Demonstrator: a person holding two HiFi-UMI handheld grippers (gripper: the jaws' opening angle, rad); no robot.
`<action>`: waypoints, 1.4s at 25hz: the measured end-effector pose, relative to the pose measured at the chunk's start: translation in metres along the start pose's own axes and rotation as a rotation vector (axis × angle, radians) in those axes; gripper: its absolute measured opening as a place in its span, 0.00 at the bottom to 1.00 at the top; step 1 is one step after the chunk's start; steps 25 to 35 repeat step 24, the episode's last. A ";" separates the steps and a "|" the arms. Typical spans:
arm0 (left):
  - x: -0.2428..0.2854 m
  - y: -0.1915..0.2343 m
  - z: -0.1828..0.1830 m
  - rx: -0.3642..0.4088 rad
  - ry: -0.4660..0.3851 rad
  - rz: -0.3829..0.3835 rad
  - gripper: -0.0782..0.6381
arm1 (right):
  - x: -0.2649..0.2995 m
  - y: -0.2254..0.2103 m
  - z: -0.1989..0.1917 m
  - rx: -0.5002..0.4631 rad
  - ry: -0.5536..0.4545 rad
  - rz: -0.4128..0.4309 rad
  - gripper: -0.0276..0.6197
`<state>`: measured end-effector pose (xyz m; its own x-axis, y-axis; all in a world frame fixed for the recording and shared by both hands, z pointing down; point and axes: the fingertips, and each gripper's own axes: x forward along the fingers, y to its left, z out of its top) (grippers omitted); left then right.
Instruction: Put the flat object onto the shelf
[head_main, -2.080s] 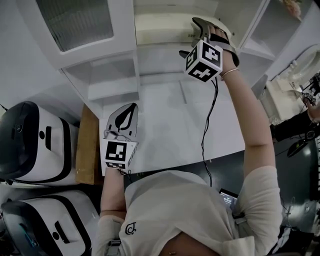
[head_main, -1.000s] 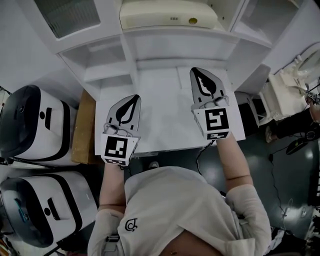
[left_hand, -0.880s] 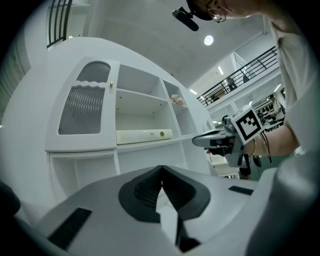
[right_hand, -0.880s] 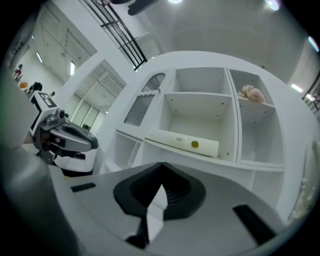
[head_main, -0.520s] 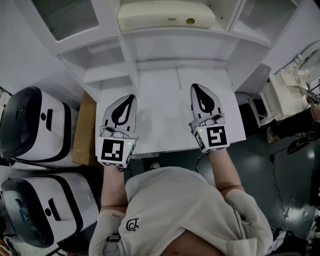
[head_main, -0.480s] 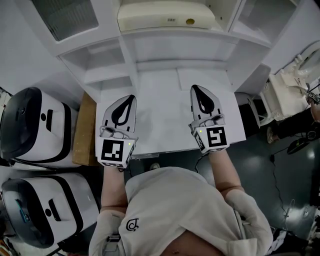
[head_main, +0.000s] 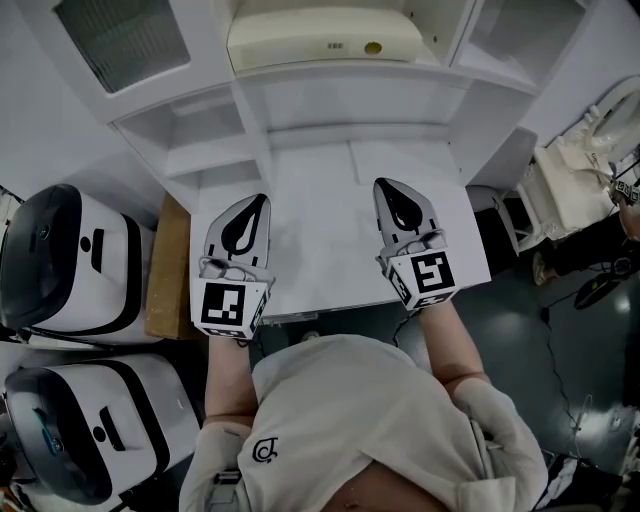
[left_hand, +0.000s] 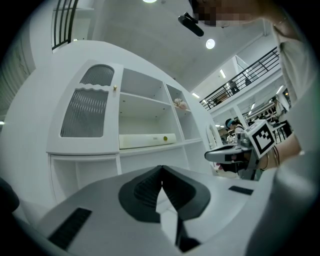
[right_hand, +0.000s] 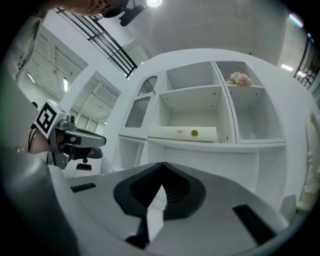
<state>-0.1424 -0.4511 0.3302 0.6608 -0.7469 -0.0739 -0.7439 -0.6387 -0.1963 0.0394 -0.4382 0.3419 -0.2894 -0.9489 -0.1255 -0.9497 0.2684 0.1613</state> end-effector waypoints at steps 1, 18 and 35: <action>0.000 0.001 0.000 -0.002 0.000 0.001 0.13 | 0.001 0.000 0.000 0.003 0.002 0.002 0.05; 0.002 -0.001 -0.006 -0.028 0.014 0.000 0.13 | 0.006 0.013 0.010 -0.064 -0.040 0.034 0.05; 0.001 -0.006 -0.007 -0.031 0.015 -0.009 0.13 | 0.003 0.017 0.006 -0.041 -0.034 0.037 0.05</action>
